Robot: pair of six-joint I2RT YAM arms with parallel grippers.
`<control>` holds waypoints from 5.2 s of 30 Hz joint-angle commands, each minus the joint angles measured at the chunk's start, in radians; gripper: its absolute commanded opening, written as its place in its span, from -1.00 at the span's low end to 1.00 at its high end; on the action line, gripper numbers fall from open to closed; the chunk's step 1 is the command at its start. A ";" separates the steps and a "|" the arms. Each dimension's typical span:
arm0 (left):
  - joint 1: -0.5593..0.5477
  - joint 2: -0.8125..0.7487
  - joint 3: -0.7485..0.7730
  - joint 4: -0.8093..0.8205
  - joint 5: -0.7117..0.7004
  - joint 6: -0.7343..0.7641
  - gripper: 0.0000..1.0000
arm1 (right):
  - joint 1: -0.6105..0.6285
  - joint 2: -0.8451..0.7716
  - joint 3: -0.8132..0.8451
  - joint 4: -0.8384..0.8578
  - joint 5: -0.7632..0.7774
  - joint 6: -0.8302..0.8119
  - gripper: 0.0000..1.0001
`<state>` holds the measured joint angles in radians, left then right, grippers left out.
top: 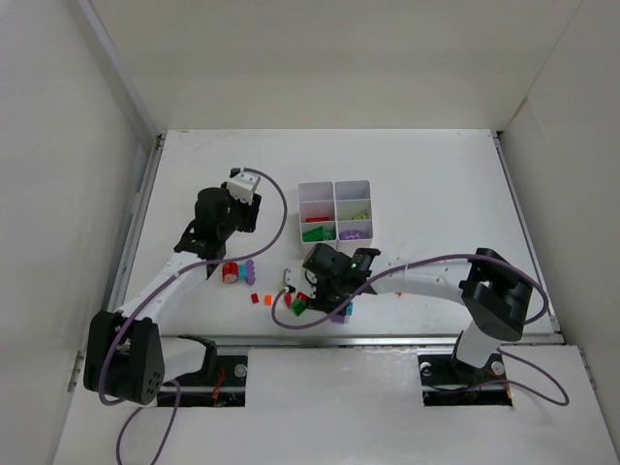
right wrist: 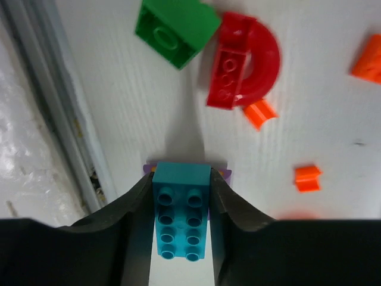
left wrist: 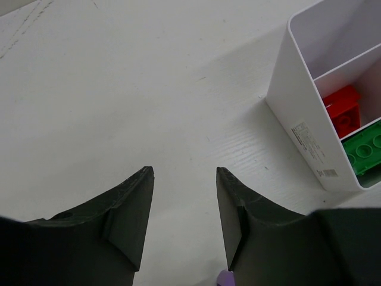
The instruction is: Sort the legos into containers by color
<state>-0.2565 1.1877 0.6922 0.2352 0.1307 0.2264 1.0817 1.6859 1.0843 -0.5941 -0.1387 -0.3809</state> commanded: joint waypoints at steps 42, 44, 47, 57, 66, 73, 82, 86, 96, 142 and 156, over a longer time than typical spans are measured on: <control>-0.231 0.130 0.274 0.036 0.543 0.558 0.28 | -0.497 -0.005 0.463 0.427 -0.475 0.382 -1.00; -0.231 0.130 0.274 0.065 0.543 0.518 0.05 | -0.488 0.004 0.473 0.427 -0.484 0.382 -1.00; -0.231 0.130 0.265 0.085 0.506 0.478 -0.49 | -0.479 0.014 0.473 0.427 -0.484 0.392 -1.00; -0.199 0.139 0.245 0.062 0.417 0.343 -1.00 | -0.584 -0.055 0.372 0.427 -0.414 0.412 -1.00; -0.188 0.211 0.279 -0.040 0.377 0.284 -1.00 | -0.703 -0.137 0.305 0.427 -0.260 0.340 -1.00; -0.188 0.273 0.375 -0.144 0.294 0.298 -1.00 | -0.712 -0.127 0.327 0.341 -0.184 0.254 -1.00; -0.179 0.293 0.429 -0.215 0.276 0.317 -1.00 | -0.721 -0.146 0.318 0.310 -0.111 0.182 -1.00; -0.179 0.302 0.448 -0.235 0.276 0.317 -1.00 | -0.721 -0.146 0.318 0.300 -0.111 0.172 -1.00; -0.170 0.302 0.448 -0.235 0.267 0.307 -1.00 | -0.740 -0.155 0.287 0.278 -0.102 0.163 -1.00; -0.128 0.263 0.382 -0.180 0.248 0.228 -1.00 | -0.709 0.072 0.332 0.422 -0.676 -0.484 -1.00; -0.119 0.263 0.363 -0.160 0.248 0.228 -1.00 | -0.700 0.100 0.344 0.441 -0.596 -0.513 -0.37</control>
<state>-0.3840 1.4956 1.0702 0.0265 0.3759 0.4683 0.3702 1.7741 1.3743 -0.2070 -0.7399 -0.8703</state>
